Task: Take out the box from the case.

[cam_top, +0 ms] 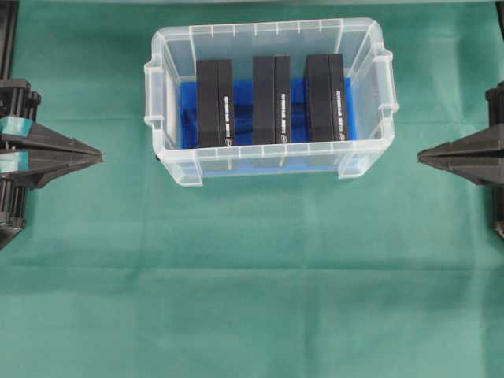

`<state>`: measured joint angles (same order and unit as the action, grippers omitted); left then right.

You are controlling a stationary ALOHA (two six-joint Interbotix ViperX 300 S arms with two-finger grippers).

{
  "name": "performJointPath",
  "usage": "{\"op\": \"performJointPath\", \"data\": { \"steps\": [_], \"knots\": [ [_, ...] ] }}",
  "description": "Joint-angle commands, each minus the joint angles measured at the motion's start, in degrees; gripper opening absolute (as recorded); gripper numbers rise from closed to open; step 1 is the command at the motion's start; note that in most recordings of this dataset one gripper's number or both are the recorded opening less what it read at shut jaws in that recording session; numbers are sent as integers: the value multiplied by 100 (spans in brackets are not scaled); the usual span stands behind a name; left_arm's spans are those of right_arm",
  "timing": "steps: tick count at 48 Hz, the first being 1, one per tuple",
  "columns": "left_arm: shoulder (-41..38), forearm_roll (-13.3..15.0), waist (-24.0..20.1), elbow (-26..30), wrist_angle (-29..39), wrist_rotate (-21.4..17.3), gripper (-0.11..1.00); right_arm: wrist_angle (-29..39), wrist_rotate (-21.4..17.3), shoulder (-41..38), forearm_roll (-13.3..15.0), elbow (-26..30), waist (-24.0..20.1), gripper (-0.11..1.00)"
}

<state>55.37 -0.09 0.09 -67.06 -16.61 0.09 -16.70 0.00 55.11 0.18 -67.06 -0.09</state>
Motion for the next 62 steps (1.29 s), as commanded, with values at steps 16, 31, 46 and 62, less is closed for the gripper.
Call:
{"op": "performJointPath", "data": {
  "steps": [16, 31, 46, 62],
  "knots": [
    [88, -62, 62, 457, 396, 79, 2, 1371, -141, 0, -26, 932, 9, 1],
    [158, -62, 62, 1705, 1714, 70, 2, 2320, -141, 70, -9, 2074, 9, 1],
    [-44, -62, 62, 2373, 2733, 79, 2, 2777, -141, -18, -9, 2399, 9, 1],
    [-114, -53, 114, 2540, 4280, 817, 2, 5036, -686, -316, 18, 2716, 44, 1]
  ]
}}
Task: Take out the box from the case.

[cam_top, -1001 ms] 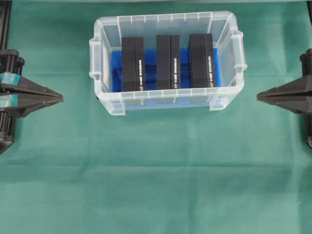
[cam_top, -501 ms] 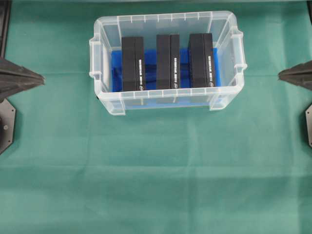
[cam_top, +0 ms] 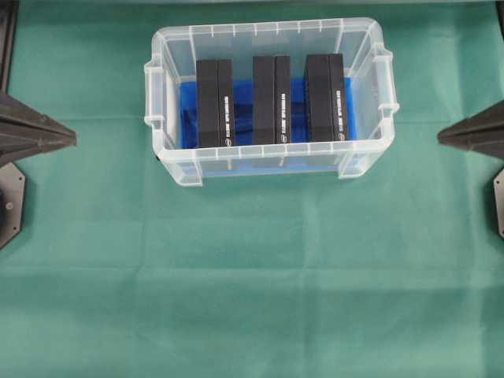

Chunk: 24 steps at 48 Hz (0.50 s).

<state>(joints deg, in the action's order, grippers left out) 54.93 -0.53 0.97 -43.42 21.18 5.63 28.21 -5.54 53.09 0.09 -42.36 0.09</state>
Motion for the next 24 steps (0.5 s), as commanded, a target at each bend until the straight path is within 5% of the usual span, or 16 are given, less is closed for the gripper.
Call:
{"op": "performJointPath", "data": {
  "steps": [1, 12, 24],
  "knots": [
    [-79, -9, 26, 176, 659, 360, 2, 712, -193, -141, 35, 272, 26, 1],
    [-193, -18, 26, 290, 2558, 1380, 2, 2689, -756, -510, 211, 527, 26, 1],
    [-431, -18, 35, 598, 4438, 2487, 2, 4913, -1986, -1046, 483, 896, 26, 1]
  ]
}}
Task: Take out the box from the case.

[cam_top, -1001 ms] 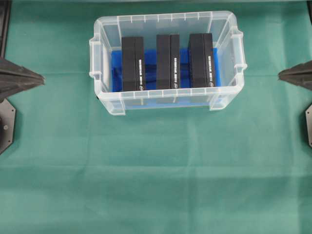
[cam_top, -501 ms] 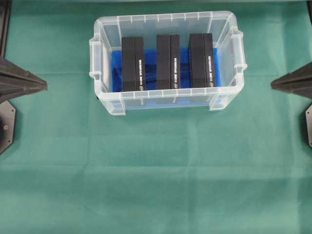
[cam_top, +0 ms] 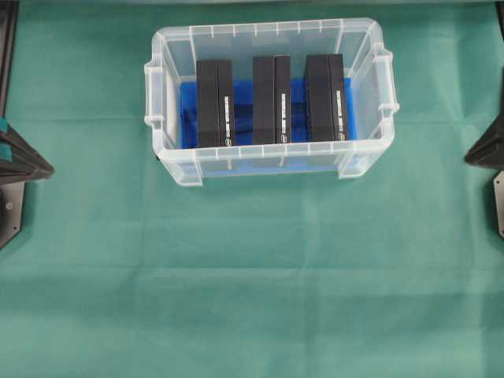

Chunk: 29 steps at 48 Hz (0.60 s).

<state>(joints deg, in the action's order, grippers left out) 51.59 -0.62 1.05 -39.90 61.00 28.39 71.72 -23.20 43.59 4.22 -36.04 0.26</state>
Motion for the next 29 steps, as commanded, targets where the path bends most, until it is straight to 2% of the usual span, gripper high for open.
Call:
{"op": "performJointPath", "data": {
  "steps": [1, 4, 7, 12, 23, 29],
  "knots": [
    [-105, -9, 18, 272, 580, 281, 2, 729, -316, -123, 88, 308, 9, 1],
    [-149, -18, 26, 360, 870, 475, 2, 1213, -606, -176, 114, 448, 9, 1],
    [-176, -18, 26, 439, 1099, 571, 2, 1397, -782, -176, 141, 554, 9, 1],
    [-220, -26, 26, 510, 1266, 580, 2, 1415, -932, -176, 141, 633, 9, 1],
    [-229, -35, 26, 510, 1266, 633, 2, 1310, -984, -466, 149, 633, 9, 1],
    [-281, -35, -62, 519, 1283, 896, 2, 1310, -1292, -686, 149, 677, 62, 1]
  ]
}}
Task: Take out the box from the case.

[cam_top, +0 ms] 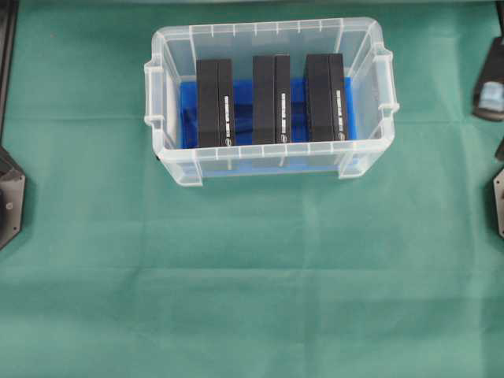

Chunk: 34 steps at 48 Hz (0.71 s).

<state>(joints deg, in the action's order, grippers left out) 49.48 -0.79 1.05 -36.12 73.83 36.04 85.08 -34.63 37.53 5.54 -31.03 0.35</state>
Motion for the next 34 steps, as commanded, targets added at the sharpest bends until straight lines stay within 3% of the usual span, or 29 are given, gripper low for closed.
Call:
{"op": "performJointPath", "data": {
  "steps": [1, 8, 14, 23, 28, 34],
  "knots": [
    [-88, -18, -88, 141, 9, 246, 2, -26, -272, -105, 18, 176, 70, 1],
    [-272, -18, -308, 167, 70, 1318, 2, -35, -1529, -255, 26, 211, 211, 1],
    [-387, -44, -316, 185, 123, 2127, 2, -62, -2751, -264, 237, 211, 202, 1],
    [-598, -53, -316, 229, 211, 2909, 2, -53, -4544, -264, 457, 211, 202, 1],
    [-765, -123, -316, 290, 325, 3331, 2, -62, -4939, -264, 475, 211, 202, 1],
    [-861, -176, -316, 325, 466, 3683, 2, -62, -4992, -290, 475, 229, 202, 1]
  ]
}}
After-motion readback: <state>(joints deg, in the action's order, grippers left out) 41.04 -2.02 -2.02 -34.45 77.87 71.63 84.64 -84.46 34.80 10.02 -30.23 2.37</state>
